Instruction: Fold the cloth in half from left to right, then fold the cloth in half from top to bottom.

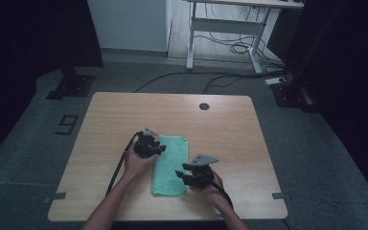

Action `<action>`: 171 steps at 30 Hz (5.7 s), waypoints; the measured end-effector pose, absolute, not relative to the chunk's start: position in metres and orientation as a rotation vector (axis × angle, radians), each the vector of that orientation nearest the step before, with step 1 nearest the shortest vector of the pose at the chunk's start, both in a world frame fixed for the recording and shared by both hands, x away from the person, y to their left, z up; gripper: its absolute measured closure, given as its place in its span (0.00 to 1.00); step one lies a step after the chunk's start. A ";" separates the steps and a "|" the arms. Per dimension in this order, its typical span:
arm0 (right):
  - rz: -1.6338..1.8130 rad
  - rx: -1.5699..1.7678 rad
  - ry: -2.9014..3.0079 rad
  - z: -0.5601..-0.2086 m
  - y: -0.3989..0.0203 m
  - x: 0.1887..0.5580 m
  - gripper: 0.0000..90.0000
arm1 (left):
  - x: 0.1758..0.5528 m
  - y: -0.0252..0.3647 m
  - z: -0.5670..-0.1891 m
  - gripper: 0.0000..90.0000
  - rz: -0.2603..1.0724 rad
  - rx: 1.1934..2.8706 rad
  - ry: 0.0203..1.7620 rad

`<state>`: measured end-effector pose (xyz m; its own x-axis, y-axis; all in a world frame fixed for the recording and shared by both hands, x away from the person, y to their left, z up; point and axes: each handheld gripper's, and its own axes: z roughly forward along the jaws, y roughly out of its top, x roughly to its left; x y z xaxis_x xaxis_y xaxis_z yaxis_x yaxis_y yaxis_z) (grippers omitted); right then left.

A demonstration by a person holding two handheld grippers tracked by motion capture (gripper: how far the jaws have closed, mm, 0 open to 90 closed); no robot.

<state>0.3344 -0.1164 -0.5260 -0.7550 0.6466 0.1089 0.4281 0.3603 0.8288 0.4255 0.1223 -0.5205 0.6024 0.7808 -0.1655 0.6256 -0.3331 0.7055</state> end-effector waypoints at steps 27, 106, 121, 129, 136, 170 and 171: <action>1.193 1.150 2.278 -0.536 -0.116 0.453 0.70 | 0.366 0.125 -0.541 0.66 0.219 2.102 1.038; 1.338 0.933 2.491 -0.552 -0.110 0.322 0.50 | 0.363 0.130 -0.545 0.62 0.272 2.058 1.100; 1.189 0.858 2.492 -0.551 -0.107 0.314 0.51 | 0.359 0.126 -0.546 0.62 0.240 2.054 1.080; 1.198 0.877 2.493 -0.551 -0.121 0.308 0.51 | 0.357 0.115 -0.546 0.62 0.224 2.059 1.062; 1.275 0.911 2.471 -0.548 -0.132 0.310 0.51 | 0.359 0.123 -0.538 0.61 0.225 2.014 1.077; 1.300 1.052 2.349 -0.530 -0.144 0.382 0.48 | 0.423 0.125 -0.521 0.49 0.279 2.023 1.100; 1.306 1.057 2.347 -0.530 -0.145 0.385 0.47 | 0.426 0.125 -0.522 0.48 0.279 2.024 1.107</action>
